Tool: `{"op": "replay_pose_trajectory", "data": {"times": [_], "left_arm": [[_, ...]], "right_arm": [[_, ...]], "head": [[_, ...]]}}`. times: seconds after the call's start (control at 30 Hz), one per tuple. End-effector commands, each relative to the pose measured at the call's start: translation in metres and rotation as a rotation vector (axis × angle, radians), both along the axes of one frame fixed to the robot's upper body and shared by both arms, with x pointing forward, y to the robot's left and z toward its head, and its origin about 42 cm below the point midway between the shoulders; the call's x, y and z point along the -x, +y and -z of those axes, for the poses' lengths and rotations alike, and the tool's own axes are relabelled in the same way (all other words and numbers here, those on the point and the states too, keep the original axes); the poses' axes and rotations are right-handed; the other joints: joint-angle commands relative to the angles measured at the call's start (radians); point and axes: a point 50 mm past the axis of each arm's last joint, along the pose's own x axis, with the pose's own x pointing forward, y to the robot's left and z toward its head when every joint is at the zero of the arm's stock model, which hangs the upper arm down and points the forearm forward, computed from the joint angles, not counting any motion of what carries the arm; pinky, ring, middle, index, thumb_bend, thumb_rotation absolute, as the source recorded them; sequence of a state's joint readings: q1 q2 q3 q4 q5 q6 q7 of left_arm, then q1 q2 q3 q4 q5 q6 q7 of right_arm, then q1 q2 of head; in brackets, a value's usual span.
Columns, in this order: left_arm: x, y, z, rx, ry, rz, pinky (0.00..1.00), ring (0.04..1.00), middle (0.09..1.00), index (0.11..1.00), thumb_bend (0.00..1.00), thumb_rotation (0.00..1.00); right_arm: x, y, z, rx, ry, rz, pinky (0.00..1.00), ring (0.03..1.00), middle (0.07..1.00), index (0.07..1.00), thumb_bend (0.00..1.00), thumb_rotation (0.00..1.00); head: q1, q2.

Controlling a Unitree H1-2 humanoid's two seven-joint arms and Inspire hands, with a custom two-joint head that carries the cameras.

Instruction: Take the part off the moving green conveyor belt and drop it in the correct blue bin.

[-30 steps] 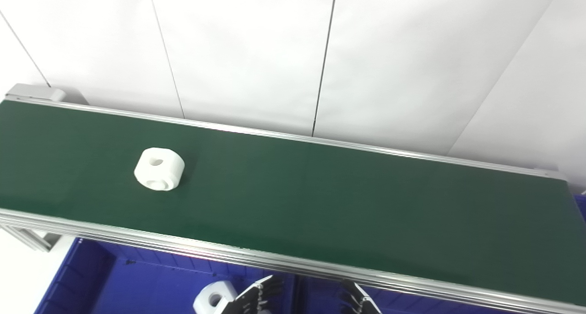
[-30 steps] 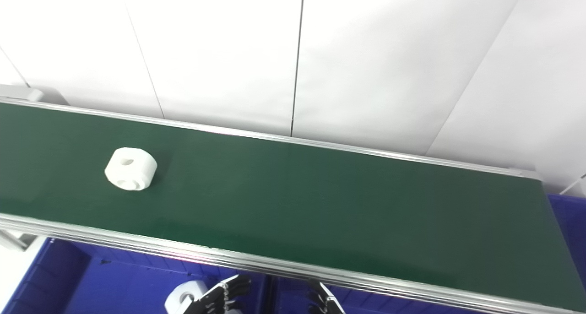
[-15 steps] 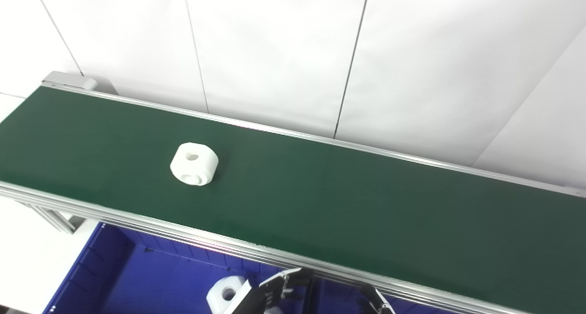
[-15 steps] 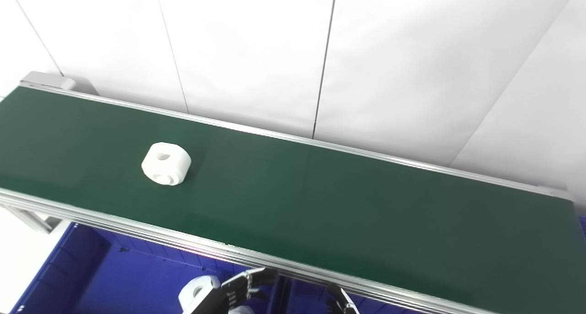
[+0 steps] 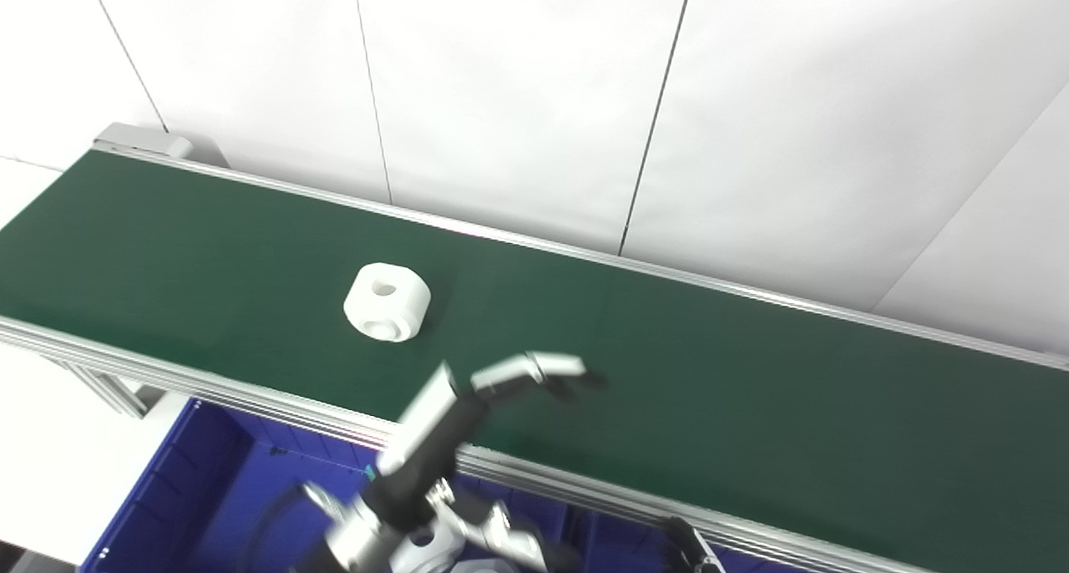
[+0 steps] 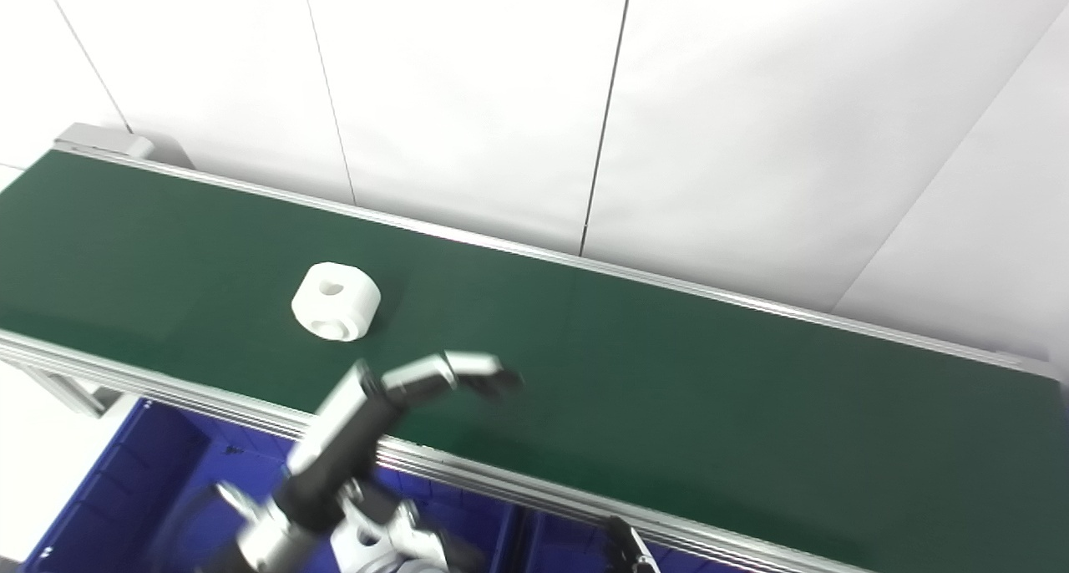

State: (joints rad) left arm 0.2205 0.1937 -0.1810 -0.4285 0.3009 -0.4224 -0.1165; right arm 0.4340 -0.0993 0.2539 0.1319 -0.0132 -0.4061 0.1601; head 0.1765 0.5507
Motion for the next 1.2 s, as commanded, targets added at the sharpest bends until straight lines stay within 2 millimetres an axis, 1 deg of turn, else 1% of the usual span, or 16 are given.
{"op": "replay_pose_trajectory", "data": {"times": [0.0,0.1,0.27,0.4,0.47,0.5,0.67,0.73,0.83,0.9,1.03,1.17], "left_arm": [[-0.016,0.008,-0.021,-0.082,-0.113,-0.027,0.65,0.777,0.785,0.755,1.00,0.30],[-0.033,0.017,-0.031,-0.160,-0.159,-0.063,0.69,0.817,0.811,0.777,0.99,0.29],[-0.074,0.030,-0.050,-0.392,-0.262,-0.135,0.69,0.815,0.817,0.802,0.98,0.29],[-0.096,0.034,-0.063,-0.537,-0.287,-0.146,0.71,0.800,0.812,0.807,0.98,0.29],[-0.110,0.038,-0.070,-0.616,-0.290,-0.151,0.72,0.788,0.796,0.810,1.00,0.22],[-0.115,0.039,-0.071,-0.643,-0.293,-0.152,0.72,0.785,0.791,0.809,1.00,0.20],[-0.143,0.048,-0.079,-0.812,-0.273,-0.166,0.71,0.771,0.782,0.811,1.00,0.16],[-0.153,0.052,-0.081,-0.881,-0.256,-0.167,0.71,0.770,0.783,0.815,1.00,0.16],[-0.167,0.057,-0.081,-0.971,-0.212,-0.156,0.71,0.769,0.785,0.814,1.00,0.13],[-0.172,0.059,-0.081,-1.010,-0.185,-0.147,0.72,0.775,0.794,0.818,1.00,0.11],[-0.182,0.063,-0.077,-1.096,-0.071,-0.113,0.71,0.797,0.821,0.834,1.00,0.05],[-0.189,0.068,-0.068,-1.158,0.049,-0.095,0.74,0.822,0.843,0.850,1.00,0.05]], "right_arm": [[-0.004,0.007,-0.009,-0.018,-0.075,0.004,0.89,0.902,0.927,0.918,0.92,1.00],[-0.005,0.010,-0.009,-0.015,-0.074,0.008,0.88,0.890,0.918,0.910,0.93,1.00],[-0.006,0.013,-0.009,-0.026,-0.082,0.006,0.87,0.891,0.924,0.912,0.92,1.00],[-0.007,0.014,-0.009,-0.034,-0.081,0.008,0.87,0.889,0.919,0.909,0.91,1.00],[-0.007,0.014,-0.009,-0.035,-0.080,0.006,0.87,0.893,0.922,0.912,0.90,1.00],[-0.007,0.013,-0.008,-0.034,-0.079,0.005,0.87,0.894,0.923,0.912,0.90,1.00],[-0.008,0.014,-0.008,-0.037,-0.077,0.004,0.87,0.897,0.928,0.913,0.91,1.00],[-0.008,0.015,-0.008,-0.040,-0.077,0.006,0.87,0.892,0.925,0.910,0.91,1.00],[-0.007,0.016,-0.009,-0.042,-0.078,0.005,0.87,0.891,0.922,0.911,0.90,1.00],[-0.008,0.016,-0.009,-0.041,-0.079,0.004,0.87,0.890,0.921,0.910,0.90,1.00],[-0.008,0.018,-0.010,-0.044,-0.084,0.004,0.86,0.887,0.923,0.910,0.89,1.00],[-0.008,0.020,-0.010,-0.048,-0.081,0.004,0.85,0.886,0.918,0.910,0.90,1.00]], "head": [[-0.004,-0.001],[-0.007,0.000],[-0.013,-0.002],[-0.013,-0.002],[-0.012,-0.001],[-0.012,-0.001],[-0.013,-0.002],[-0.014,-0.001],[-0.014,0.000],[-0.015,0.000],[-0.016,-0.001],[-0.018,0.001]]}}
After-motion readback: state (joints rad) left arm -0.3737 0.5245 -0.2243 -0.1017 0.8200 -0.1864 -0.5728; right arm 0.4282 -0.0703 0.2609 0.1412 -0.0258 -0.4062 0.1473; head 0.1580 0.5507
